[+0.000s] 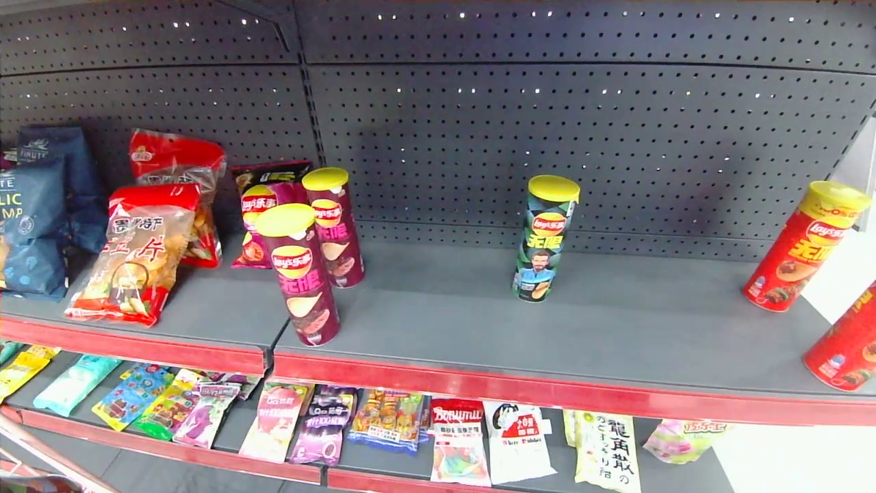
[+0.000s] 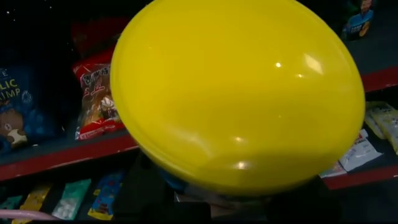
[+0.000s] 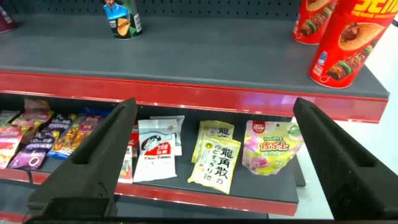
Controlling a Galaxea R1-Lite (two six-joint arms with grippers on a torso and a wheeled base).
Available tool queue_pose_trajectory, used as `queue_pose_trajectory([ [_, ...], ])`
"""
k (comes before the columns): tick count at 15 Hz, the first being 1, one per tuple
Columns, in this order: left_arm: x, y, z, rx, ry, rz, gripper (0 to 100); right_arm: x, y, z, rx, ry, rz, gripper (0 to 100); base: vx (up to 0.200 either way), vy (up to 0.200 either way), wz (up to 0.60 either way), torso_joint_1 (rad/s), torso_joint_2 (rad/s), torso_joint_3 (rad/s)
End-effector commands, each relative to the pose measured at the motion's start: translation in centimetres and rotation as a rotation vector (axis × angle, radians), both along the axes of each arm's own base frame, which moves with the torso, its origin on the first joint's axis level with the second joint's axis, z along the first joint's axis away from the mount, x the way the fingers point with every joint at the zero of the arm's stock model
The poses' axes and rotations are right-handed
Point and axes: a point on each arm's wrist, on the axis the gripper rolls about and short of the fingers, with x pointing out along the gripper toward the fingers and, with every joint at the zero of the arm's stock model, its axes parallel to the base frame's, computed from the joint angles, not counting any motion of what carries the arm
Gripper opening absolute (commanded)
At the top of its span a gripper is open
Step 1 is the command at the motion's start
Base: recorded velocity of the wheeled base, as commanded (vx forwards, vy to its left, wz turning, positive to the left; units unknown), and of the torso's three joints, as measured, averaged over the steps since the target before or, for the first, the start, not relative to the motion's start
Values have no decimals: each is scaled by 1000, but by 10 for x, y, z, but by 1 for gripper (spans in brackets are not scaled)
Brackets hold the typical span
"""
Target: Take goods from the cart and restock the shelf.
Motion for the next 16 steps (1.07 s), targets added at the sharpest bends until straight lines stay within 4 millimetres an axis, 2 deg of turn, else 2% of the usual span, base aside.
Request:
queue_pose_trajectory([
  [1, -7, 1, -9, -1, -35, -2, 0, 0, 0, 0, -1, 1, 3, 100, 0, 0, 0, 0, 0, 0],
  [4, -8, 1, -11, -4, -40, -1, 0, 0, 0, 1, -6, -7, 16, 100, 0, 0, 0, 0, 0, 0],
  [5, -8, 1, -11, -7, -38, -3, 0, -3, 1, 21, -7, -50, 81, 100, 0, 0, 0, 0, 0, 0],
  [6, -8, 1, -11, -7, -35, 4, 0, 12, 3, 99, 19, -17, 161, 100, 0, 0, 0, 0, 0, 0],
  [7, -7, 1, -11, -7, -32, 8, 0, 20, 4, 113, 15, -4, 200, 100, 0, 0, 0, 0, 0, 0],
  [8, -6, 1, -8, -7, -27, 19, 0, 35, 8, 119, -114, 42, 380, 100, 0, 0, 0, 0, 0, 0],
  [9, -4, 1, -6, -7, -20, 43, 0, 53, 10, 119, -185, 104, 431, 100, 0, 0, 0, 0, 0, 0],
  [12, -2, 2, -6, -12, -7, 88, 0, 113, 29, 127, -186, 191, 559, 100, 0, 0, 0, 0, 0, 0],
  [13, -1, 2, -6, -17, -3, 81, 0, 137, 36, 127, -168, 202, 565, 100, 0, 0, 0, 0, 0, 0],
  [15, -2, 2, -5, -18, -6, 81, 0, 169, 45, 122, -154, 203, 571, 100, 0, 0, 0, 0, 0, 0],
  [16, -1, 2, -4, -18, -6, 83, 0, 198, 59, 116, -152, 203, 603, 100, 0, 0, 0, 0, 0, 0],
])
